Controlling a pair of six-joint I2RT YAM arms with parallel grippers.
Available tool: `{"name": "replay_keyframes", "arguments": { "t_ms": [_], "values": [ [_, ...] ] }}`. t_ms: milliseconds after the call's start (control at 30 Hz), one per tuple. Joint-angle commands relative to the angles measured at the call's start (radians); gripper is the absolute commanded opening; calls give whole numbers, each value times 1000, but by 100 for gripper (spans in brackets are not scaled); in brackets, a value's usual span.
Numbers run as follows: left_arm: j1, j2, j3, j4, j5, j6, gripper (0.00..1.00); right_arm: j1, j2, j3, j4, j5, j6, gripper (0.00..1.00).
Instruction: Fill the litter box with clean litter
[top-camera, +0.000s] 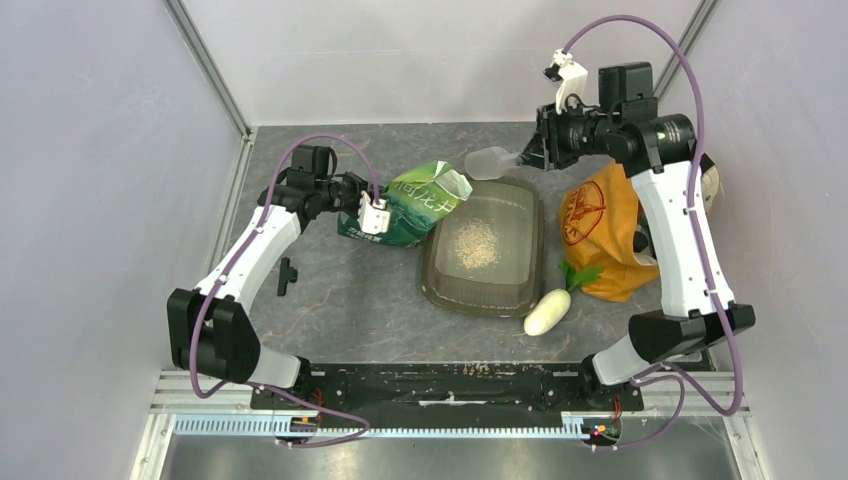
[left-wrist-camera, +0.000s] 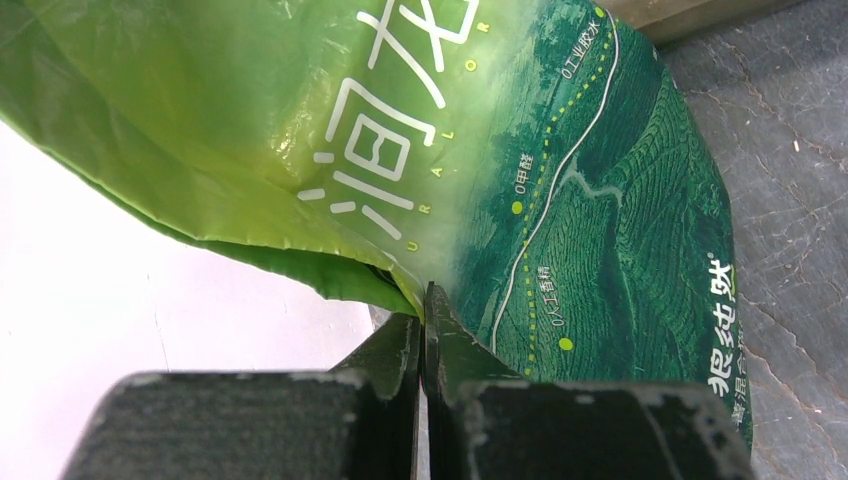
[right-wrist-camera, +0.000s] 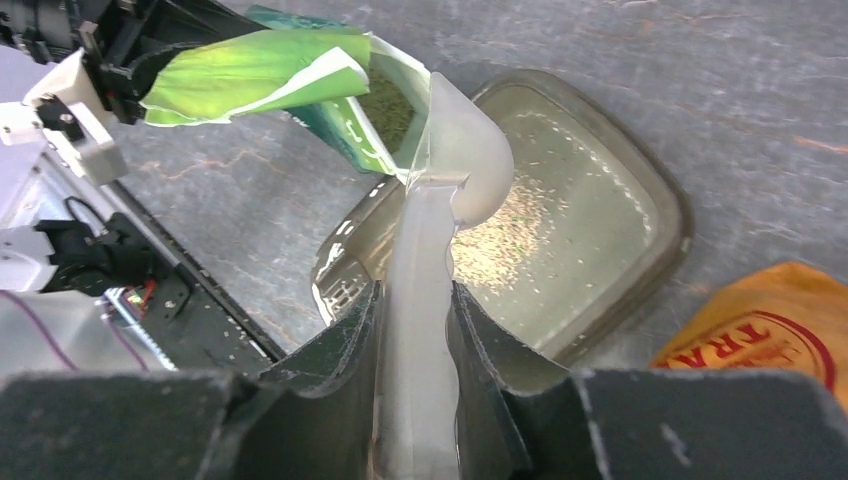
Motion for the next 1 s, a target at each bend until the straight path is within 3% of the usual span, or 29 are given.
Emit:
{"name": "replay_keyframes", "arguments": {
  "t_ms": [0,333,500,967],
  "values": [
    [-5,-55,15,54,23,60,2,4,71,46,-23,-129,56,0],
    [-5,-68,-6,79,32,82,2,61,137,-40,67,-80,59,0],
    [-6,-90,-61,128,31,161,2,131,228,11,99,29,169,0],
    [-8,-135,-107,223,49,169,2,240,393,92,68,205,407,0]
  ]
}}
